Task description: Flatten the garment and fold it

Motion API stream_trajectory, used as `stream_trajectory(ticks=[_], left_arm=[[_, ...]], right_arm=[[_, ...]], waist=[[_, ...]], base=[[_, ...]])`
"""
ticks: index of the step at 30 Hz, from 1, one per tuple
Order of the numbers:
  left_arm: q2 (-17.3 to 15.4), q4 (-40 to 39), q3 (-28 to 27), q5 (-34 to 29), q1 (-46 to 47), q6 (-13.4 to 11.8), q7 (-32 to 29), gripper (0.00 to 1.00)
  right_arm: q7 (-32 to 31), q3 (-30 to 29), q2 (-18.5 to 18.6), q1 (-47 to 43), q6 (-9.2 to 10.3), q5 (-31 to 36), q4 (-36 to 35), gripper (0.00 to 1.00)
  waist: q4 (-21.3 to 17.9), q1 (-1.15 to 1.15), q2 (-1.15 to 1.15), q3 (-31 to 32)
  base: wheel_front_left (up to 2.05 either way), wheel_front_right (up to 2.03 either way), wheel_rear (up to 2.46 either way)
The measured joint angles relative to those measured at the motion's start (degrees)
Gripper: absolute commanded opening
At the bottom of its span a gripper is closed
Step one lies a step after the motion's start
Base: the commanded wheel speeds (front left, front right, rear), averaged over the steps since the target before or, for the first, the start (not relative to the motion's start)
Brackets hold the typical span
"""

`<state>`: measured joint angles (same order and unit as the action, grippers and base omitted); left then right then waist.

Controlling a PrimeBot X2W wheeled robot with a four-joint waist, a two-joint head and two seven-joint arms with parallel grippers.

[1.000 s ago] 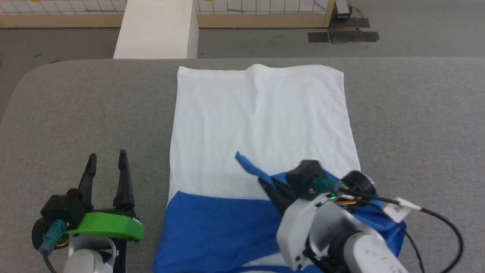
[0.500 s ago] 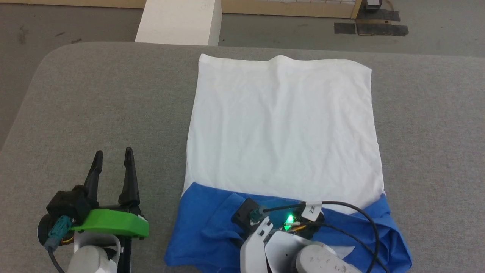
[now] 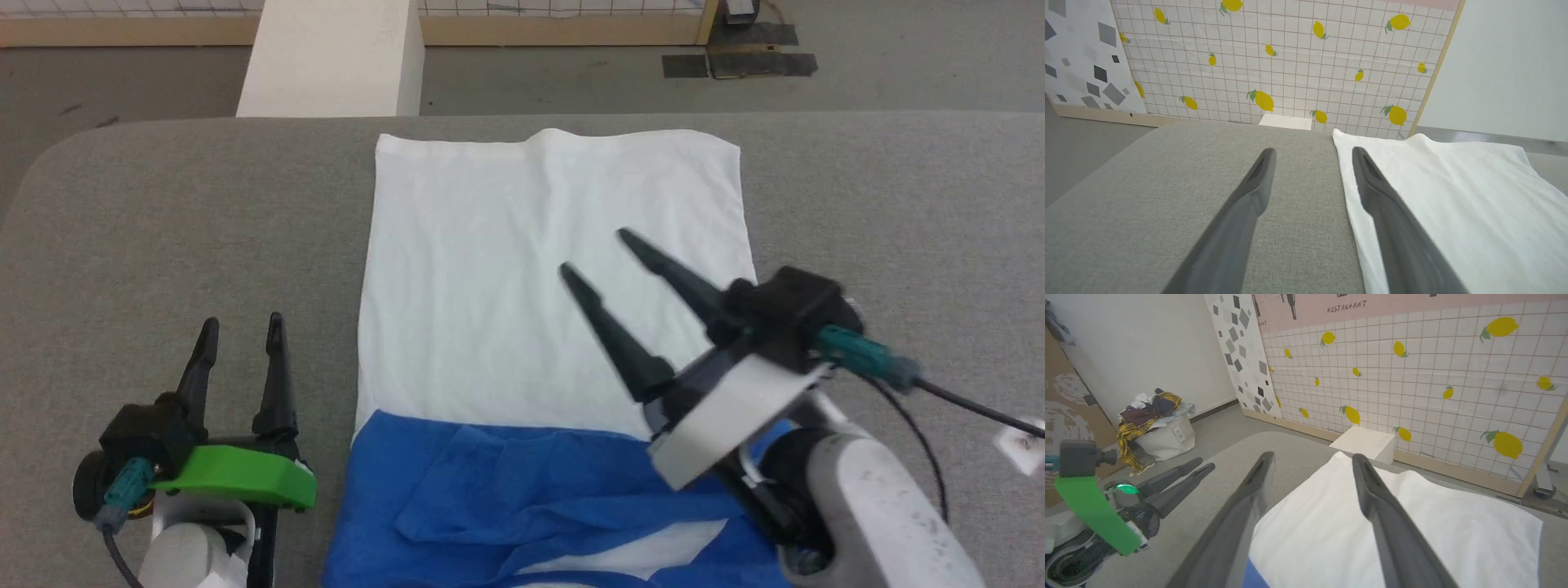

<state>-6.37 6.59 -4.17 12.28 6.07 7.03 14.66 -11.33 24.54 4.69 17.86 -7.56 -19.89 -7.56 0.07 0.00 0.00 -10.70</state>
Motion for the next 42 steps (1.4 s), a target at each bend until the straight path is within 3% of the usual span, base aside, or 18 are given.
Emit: stream_trajectory(ticks=[8,13,21,30,36,42], left_arm=[[-4.8,-0.9,5.1,-1.1,9.4,0.0,-4.3,1.0],[-9.8,0.9,9.8,-0.1,19.8,0.1,-9.0,1.0],[-18.9,7.5,16.4,9.5,34.9,0.2,-23.4,1.0],[-25.9,13.7,16.0,16.0,45.7,0.0,-45.2,1.0],[-29.2,13.6,15.1,17.2,48.3,-4.1,-57.2,1.0],[-32.2,11.0,14.8,16.2,49.8,-8.6,-64.8,1.0]], right_arm=[[7.0,-17.6,-0.2,-6.1,0.0,9.9,-6.8,1.0],[9.8,-22.5,-0.9,-7.4,0.0,12.1,-6.1,1.0],[12.0,-23.6,-1.6,-7.3,0.0,11.8,-3.1,1.0],[13.5,-22.0,-1.7,-6.9,0.0,8.3,-0.9,1.0],[14.4,-21.2,-1.7,-6.7,0.0,7.2,-0.9,1.0],[15.3,-20.4,-1.7,-6.0,-0.01,6.1,-0.8,1.0]], waist=[[-2.7,0.0,0.0,-2.9],[-4.0,0.0,0.0,-6.5],[-7.5,0.0,0.0,-12.3],[-13.5,0.01,0.0,-17.6],[-16.6,0.01,0.0,-21.2],[-18.6,0.01,0.0,-24.6]], base=[[0.0,0.0,0.0],[0.0,0.0,0.0],[0.0,0.0,0.0],[0.0,0.0,0.0],[0.0,0.0,0.0],[0.0,0.0,0.0]])
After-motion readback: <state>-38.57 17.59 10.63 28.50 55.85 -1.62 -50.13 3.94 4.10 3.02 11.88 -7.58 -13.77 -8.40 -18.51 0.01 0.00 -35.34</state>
